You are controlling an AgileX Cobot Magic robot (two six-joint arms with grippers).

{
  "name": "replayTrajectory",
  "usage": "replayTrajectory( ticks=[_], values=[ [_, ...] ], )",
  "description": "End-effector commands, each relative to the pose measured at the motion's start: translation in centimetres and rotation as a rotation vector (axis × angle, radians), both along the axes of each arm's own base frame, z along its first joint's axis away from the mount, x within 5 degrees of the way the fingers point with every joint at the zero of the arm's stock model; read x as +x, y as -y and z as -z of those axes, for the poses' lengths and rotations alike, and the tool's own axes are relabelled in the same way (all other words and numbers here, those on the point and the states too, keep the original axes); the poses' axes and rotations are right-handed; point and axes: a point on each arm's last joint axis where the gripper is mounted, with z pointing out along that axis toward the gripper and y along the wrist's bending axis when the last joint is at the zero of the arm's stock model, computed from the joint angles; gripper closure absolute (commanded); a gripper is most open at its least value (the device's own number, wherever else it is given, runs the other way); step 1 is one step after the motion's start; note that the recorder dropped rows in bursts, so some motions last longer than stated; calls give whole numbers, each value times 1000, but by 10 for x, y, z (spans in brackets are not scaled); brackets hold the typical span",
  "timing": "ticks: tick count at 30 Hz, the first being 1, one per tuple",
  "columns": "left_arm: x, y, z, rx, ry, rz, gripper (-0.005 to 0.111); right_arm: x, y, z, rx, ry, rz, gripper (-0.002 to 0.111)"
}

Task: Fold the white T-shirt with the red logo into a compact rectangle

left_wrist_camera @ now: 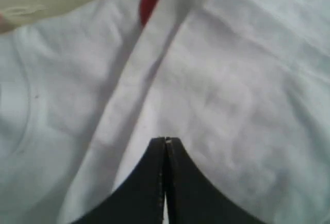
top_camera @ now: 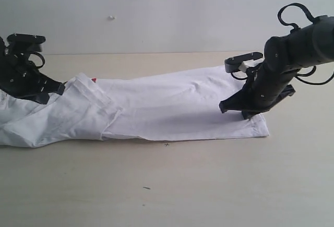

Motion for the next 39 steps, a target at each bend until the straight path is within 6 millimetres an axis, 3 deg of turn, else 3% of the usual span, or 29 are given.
replayTrajectory(
  ticks=[1,8,14,18,22,26,32,34,39],
  values=[
    [-10,-19,1,13,4,-43,107,-27,11,1,-83,-56,20,108],
    [-23,-30,16,8,-51,-83,107,-30,10,-35,-61,48,39,108],
    [-19,-31,3,3,40,-97,107,-21,7,-60,-10,223,37,108],
    [-12,-31,-4,-4,136,-120,107,-9,4,-51,11,253,41,108],
    [-5,-35,4,-2,179,-145,107,11,4,-36,-9,176,54,108],
    [5,-51,14,-15,162,-217,107,32,1,-27,11,171,79,108],
    [13,-87,27,-32,121,-327,105,45,0,-13,9,165,61,108],
    [14,-97,29,-68,121,-392,94,47,0,-9,6,152,58,108],
    [13,-117,29,-121,89,-484,44,47,-1,-8,6,143,39,108]
  ],
)
